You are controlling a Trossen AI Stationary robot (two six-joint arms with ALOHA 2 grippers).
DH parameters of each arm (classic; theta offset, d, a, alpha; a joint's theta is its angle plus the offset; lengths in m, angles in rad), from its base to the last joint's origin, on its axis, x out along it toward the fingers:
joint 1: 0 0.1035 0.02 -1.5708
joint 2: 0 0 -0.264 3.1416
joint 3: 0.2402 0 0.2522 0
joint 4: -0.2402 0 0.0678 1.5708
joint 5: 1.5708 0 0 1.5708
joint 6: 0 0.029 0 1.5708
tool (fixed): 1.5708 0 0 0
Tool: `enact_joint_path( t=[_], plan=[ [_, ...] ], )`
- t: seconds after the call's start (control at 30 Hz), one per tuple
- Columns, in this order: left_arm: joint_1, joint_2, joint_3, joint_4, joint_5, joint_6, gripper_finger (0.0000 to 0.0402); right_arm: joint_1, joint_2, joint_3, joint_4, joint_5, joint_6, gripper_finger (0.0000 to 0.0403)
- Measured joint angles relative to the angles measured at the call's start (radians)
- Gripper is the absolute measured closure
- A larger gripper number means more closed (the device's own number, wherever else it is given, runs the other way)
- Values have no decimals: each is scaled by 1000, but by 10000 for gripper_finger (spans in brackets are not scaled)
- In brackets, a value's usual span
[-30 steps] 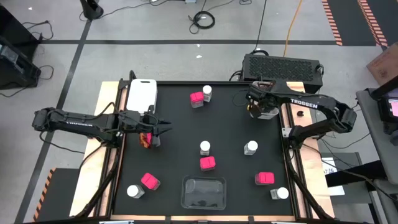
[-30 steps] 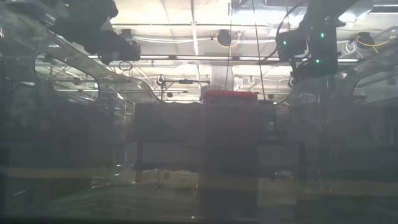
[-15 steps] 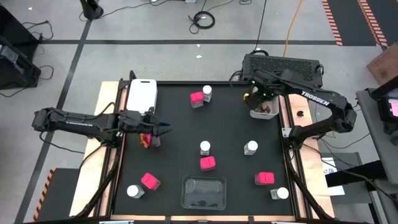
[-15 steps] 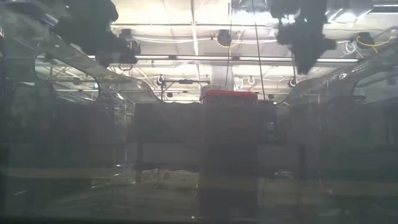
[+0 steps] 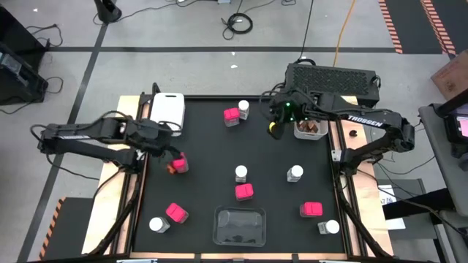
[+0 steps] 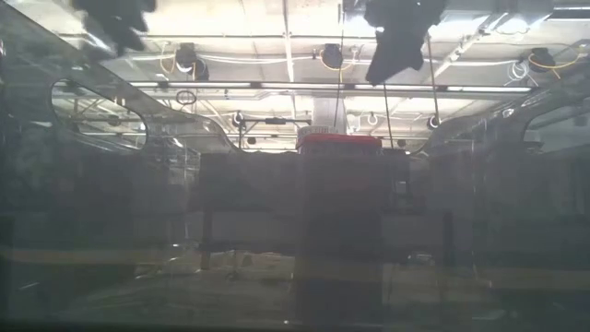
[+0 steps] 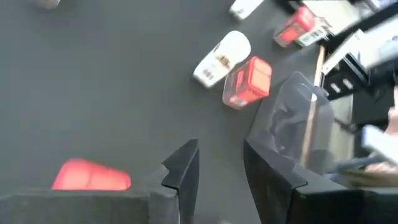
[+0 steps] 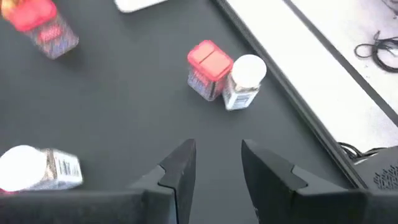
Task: Sort spices by type
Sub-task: Put the brown seasoning pack into the right white bin
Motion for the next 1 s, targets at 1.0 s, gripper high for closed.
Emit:
enact_joint_path(
  t=[1.0],
  plan=[
    [0, 72, -81, -427, -68, -518, 274, 81, 171, -2, 52, 2, -241, 277]
  ],
)
